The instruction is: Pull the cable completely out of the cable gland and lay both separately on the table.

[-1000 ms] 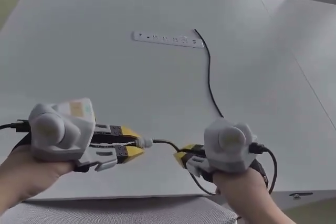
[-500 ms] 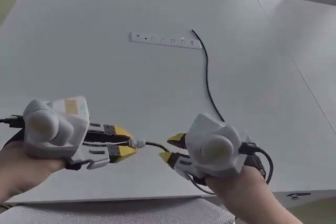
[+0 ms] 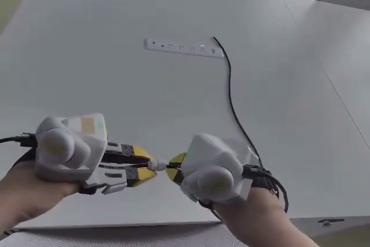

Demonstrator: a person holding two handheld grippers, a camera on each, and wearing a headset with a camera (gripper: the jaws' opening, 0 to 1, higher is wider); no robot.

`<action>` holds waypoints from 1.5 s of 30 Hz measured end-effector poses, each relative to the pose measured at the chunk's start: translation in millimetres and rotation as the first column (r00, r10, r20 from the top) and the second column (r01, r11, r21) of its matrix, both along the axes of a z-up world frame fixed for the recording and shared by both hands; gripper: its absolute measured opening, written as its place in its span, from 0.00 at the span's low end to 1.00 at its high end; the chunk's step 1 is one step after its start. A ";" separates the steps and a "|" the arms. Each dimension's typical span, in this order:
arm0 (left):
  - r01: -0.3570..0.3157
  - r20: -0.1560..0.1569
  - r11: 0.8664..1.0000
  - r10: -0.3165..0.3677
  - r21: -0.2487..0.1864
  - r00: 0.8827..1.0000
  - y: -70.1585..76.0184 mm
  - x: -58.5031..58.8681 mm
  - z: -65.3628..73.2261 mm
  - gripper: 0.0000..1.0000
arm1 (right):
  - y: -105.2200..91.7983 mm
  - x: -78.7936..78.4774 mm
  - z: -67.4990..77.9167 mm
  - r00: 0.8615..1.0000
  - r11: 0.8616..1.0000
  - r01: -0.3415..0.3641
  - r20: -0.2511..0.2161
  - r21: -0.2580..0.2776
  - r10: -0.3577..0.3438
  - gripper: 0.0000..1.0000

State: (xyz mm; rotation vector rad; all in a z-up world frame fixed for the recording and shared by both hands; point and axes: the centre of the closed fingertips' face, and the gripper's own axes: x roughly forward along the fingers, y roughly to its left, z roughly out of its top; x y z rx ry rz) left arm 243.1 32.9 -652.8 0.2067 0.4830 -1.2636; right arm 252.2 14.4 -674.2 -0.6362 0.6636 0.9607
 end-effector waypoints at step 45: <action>-0.012 -0.011 1.000 0.012 0.020 1.000 4.7 6.6 -5.2 0.15 | -26.3 2.2 -21.0 0.981 0.981 0.167 -0.120 0.103 -0.154 0.20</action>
